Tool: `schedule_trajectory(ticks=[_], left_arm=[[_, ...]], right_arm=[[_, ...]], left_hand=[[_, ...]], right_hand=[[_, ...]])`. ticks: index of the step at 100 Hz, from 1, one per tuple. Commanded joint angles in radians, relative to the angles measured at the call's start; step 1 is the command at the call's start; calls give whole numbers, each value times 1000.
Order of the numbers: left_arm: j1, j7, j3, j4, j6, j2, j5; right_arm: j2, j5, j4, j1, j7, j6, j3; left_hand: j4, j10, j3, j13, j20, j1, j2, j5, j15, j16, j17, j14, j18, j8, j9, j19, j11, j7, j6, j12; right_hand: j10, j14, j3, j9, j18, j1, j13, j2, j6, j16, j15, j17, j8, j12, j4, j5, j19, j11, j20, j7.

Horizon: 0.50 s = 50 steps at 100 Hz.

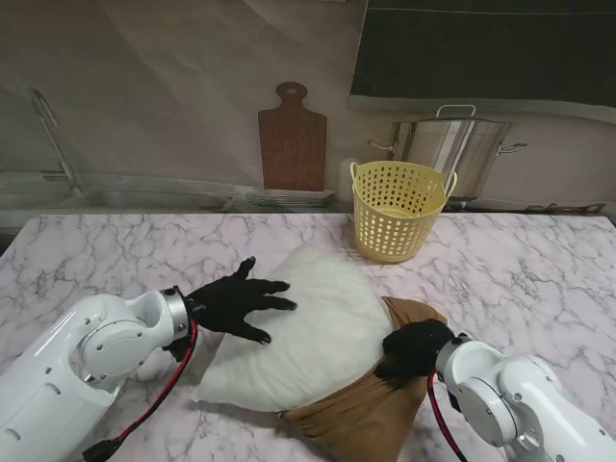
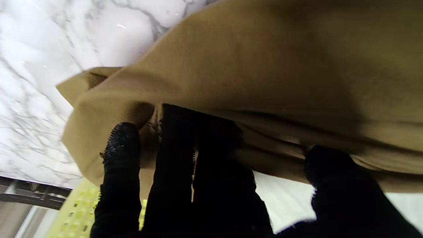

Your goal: Remove the pillowcase from the pillow and put it in the laundry basket

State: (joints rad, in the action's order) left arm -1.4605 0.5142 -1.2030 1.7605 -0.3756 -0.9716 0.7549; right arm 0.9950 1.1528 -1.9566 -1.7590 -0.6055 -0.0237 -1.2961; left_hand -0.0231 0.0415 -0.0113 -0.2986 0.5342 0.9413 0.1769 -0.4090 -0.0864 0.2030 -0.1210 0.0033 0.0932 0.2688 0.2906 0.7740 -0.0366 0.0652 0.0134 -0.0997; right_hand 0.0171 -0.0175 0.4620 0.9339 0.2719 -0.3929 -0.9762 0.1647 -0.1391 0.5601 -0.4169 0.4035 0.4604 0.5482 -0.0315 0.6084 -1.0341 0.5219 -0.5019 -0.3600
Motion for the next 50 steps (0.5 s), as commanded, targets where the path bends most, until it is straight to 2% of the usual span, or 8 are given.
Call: schedule_trajectory(ticks=[1, 13, 20, 21, 23, 29, 36, 50], left_arm=[[-5, 21, -4, 26, 10, -11, -9], [-20, -68, -8, 53, 20, -28, 27], [-19, -154, 10, 57, 37, -42, 69], [-17, -164, 14, 56, 39, -44, 74], [-13, -180, 24, 54, 46, -47, 79], [6, -210, 65, 51, 80, -55, 73], [46, -218, 122, 36, 102, -59, 60], [141, -178, 247, -41, 145, -59, -26]], right_arm=[[2, 8, 6, -8, -5, -31, 25], [-3, -1, 5, 14, -16, -73, 53], [-6, -9, 11, 30, -21, -95, 69], [-7, -10, 12, 32, -22, -97, 71], [-7, -13, 13, 36, -23, -102, 76], [-10, -26, 21, 50, -22, -116, 90], [-12, -34, 27, 64, -26, -128, 104], [-12, -34, 36, 75, -7, -143, 115]], left_hand=[[7, 2, -5, -20, 21, 62, -46, -27, -10, 21, -6, 64, 21, 18, 27, -1109, -10, 19, 19, -12], [6, 0, -5, -47, 20, 135, -106, -53, -16, 32, 1, 61, 19, 26, 50, -1182, -20, 32, 14, -20], [5, 4, -8, -68, 18, 164, -127, -65, -24, 39, -2, 62, 19, 29, 66, -1230, -28, 37, 16, -25], [5, 3, -8, -71, 18, 165, -130, -66, -25, 40, -2, 61, 20, 29, 68, -1232, -29, 37, 15, -25], [2, 4, -13, -71, 14, 169, -137, -63, -24, 43, 8, 62, 20, 29, 67, -1257, -30, 37, 14, -28], [2, 11, -13, -61, 8, 169, -156, -43, -21, 44, 21, 66, 16, 27, 50, -1267, -24, 29, 18, -27], [-1, 8, -22, -54, 3, 150, -165, -28, -20, 45, 27, 64, 9, 25, 37, -1274, -22, 23, 16, -27], [-5, 48, -32, -34, -27, 12, -171, 13, -20, 53, 47, 78, 1, 28, 9, -1284, -14, 12, 33, -29]], right_hand=[[-20, -80, -35, 63, 6, 2, -46, 17, 81, 2, -25, 2, -84, 12, -4, -69, -22, 72, -6, 114], [-7, -70, -38, 35, -1, 7, -26, 12, 139, -4, -11, -8, -80, 8, -2, -75, -17, 64, -4, 103], [-7, -66, -36, 16, 3, 2, -11, 23, 249, -7, -1, -24, -67, 8, -2, -87, -7, 56, -1, 85], [-7, -66, -36, 16, 3, 2, -11, 23, 249, -7, -1, -24, -67, 8, -2, -87, -7, 56, -1, 85], [-5, -66, -35, 3, 4, -1, -2, 28, 304, -8, 3, -31, -64, 6, -2, -110, -3, 48, 0, 87], [-3, -64, -34, -2, 3, -12, 3, 36, 356, -7, 4, -37, -46, 4, -5, -117, 6, 34, 1, 64], [2, -58, -35, -10, 4, -20, 8, 43, 396, -6, 5, -44, -32, 4, -7, -125, 14, 19, 0, 49], [3, -53, -35, -15, 11, -25, 14, 48, 413, -5, 6, -49, -22, 1, -7, -106, 22, -1, 1, 30]])
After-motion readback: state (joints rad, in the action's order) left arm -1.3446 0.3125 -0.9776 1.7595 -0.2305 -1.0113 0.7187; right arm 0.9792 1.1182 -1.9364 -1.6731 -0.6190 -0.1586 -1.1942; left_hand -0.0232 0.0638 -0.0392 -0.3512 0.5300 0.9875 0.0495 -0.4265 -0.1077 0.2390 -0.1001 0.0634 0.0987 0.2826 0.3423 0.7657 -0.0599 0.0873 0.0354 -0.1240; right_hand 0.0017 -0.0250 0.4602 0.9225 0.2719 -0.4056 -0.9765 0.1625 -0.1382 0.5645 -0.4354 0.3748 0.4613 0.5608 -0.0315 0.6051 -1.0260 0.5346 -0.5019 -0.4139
